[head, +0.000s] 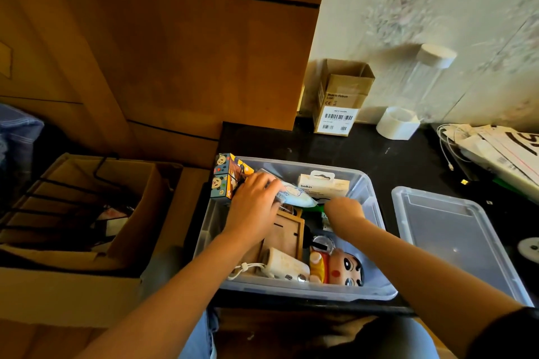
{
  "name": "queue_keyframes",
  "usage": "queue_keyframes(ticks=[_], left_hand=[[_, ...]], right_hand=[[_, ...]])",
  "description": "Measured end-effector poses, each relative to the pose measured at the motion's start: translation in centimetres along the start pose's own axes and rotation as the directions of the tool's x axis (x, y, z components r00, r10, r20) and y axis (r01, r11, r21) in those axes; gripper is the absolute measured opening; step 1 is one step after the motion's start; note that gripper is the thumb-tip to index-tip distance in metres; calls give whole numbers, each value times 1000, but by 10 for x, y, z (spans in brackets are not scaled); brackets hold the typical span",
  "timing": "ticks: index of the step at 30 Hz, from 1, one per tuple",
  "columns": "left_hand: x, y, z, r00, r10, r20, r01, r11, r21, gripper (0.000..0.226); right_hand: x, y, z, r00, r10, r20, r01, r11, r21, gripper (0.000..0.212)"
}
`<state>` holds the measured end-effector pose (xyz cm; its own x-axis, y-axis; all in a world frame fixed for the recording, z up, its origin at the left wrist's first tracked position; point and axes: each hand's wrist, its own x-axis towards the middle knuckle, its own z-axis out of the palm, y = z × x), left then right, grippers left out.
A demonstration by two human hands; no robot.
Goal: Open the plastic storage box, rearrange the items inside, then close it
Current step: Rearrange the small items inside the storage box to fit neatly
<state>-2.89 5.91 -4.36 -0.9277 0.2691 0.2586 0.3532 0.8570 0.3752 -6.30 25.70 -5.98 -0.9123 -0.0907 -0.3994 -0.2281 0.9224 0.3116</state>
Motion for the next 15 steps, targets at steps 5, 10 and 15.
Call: queue_keyframes(ticks=[5,10,15], left_hand=[[-1,0,1,1000,-3,-15,2,1000,-17,30],[-1,-2,3,1000,4,-24,-5,1000,-26,29],[0,-3,4,1000,6,-31,-7,1000,-31,29]], right_hand=[[-4,0,3,1000,-23,0,23,997,74,30],[-6,2,-5,976,-39,216,-10,975,222,29],[-15,1,-5,874,-142,465,-26,941,336,31]])
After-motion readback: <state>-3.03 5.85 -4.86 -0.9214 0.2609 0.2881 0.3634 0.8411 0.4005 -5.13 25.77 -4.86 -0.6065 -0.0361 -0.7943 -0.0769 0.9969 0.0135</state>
